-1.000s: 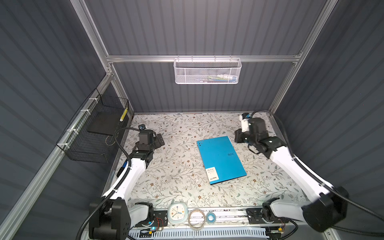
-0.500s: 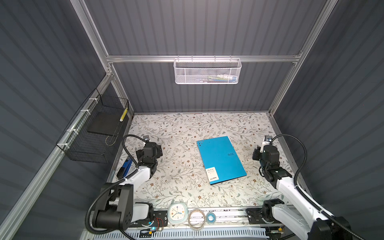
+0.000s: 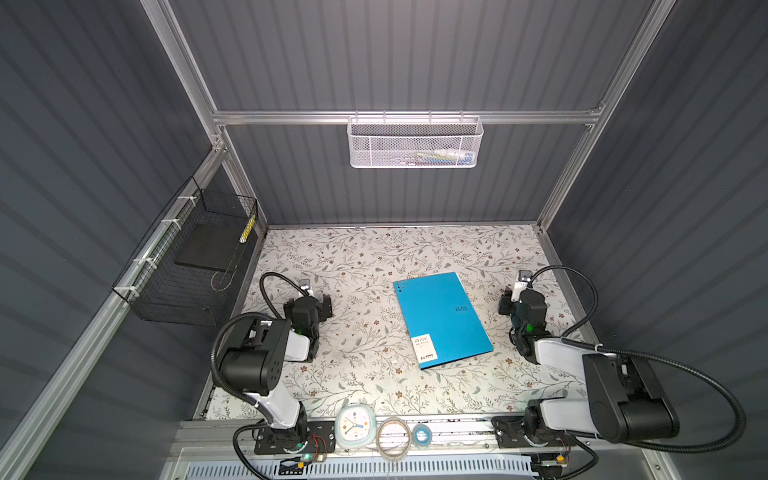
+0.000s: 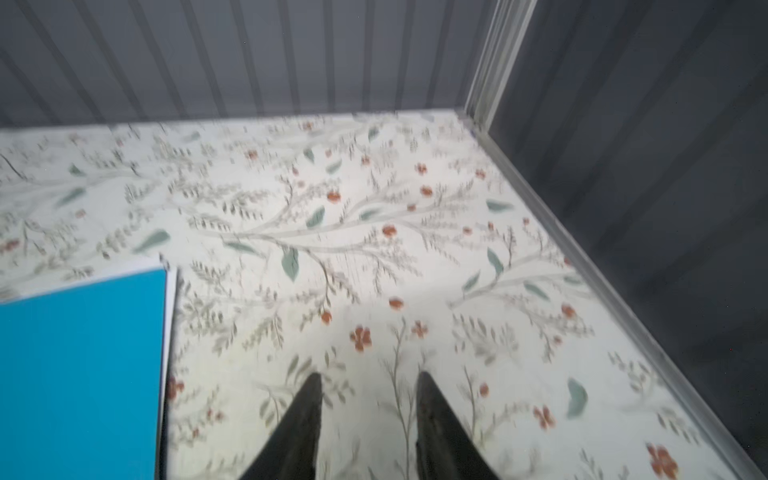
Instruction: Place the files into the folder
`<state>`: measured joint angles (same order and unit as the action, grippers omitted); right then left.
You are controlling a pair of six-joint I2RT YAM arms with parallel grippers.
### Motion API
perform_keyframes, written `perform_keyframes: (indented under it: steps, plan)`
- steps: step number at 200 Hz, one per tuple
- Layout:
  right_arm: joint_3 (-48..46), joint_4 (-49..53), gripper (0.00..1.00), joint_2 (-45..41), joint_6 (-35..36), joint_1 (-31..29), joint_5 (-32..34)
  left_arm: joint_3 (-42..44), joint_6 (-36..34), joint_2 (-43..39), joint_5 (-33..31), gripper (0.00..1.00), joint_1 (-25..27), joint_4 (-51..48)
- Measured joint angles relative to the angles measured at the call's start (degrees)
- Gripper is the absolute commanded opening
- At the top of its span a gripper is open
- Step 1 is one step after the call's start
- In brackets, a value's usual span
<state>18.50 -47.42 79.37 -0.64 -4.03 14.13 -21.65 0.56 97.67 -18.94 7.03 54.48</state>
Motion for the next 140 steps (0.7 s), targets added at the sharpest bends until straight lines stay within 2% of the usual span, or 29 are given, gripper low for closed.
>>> perform_keyframes:
  steps: [4,14,24,140]
  plan:
    - [-0.7,-1.5,0.54,0.4,-0.2,0.5,-0.7,-0.5,-0.1,0.4,0.2,1.00,0.0,-0.8]
    - [-2.4,-4.4,0.82,1.1,-0.3,2.0,-2.5,-1.8,-0.2,1.0,1.0,0.99,-0.3,-2.2]
    - [-3.5,-8.2,0.98,3.3,-0.9,3.7,-3.1,-3.1,-0.2,1.2,1.8,0.99,-0.6,-2.2]
    - [-1.9,-9.3,0.99,4.2,-1.9,4.9,-5.2,-4.8,-0.2,1.1,3.6,0.99,-1.5,-2.2]
